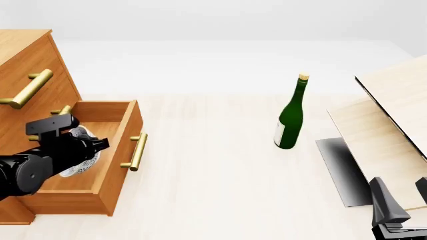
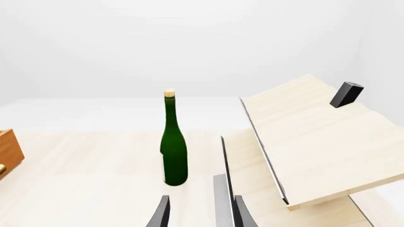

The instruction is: Put the bowl in the bottom drawer of the cabinet.

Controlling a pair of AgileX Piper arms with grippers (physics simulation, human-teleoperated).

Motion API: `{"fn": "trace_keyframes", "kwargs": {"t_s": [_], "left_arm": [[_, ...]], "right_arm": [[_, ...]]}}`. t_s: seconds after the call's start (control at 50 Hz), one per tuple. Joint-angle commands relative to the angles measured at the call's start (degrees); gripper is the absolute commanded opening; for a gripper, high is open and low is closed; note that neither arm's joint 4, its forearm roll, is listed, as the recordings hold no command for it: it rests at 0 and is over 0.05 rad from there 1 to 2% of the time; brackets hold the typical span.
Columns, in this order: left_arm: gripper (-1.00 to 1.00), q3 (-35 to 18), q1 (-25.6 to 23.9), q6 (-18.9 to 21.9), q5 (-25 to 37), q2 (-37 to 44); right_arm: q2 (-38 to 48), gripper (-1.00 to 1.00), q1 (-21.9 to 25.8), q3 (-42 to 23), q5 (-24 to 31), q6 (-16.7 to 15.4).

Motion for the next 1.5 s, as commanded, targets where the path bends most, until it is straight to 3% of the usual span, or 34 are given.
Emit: {"fn": "trace_keyframes", "kwargs": {"t_s": [0.02,0.56,0.64,0.66,1.5], "left_arm": [[-1.0,-0.11,0.61,0.42,-1.51,1.68],[-1.0,-1.69,1.18,1.49,-4.03,5.54],[-1.0,-1.87,1.72,2.21,-4.21,5.92],[-1.0,-1.55,3.66,3.95,-4.11,4.98],[-1.0,0.15,5.86,3.22,-9.34,9.78]], "right_arm": [[0.0,1.0,-0.01,0.0,0.0,0.01],[0.0,1.0,0.0,0.0,0.0,0.0],[0.0,1.0,0.01,0.0,0.0,-0.01],[0.0,1.0,-0.01,0.0,0.0,0.0],[0.0,1.0,0.0,0.0,0.0,0.0]]}}
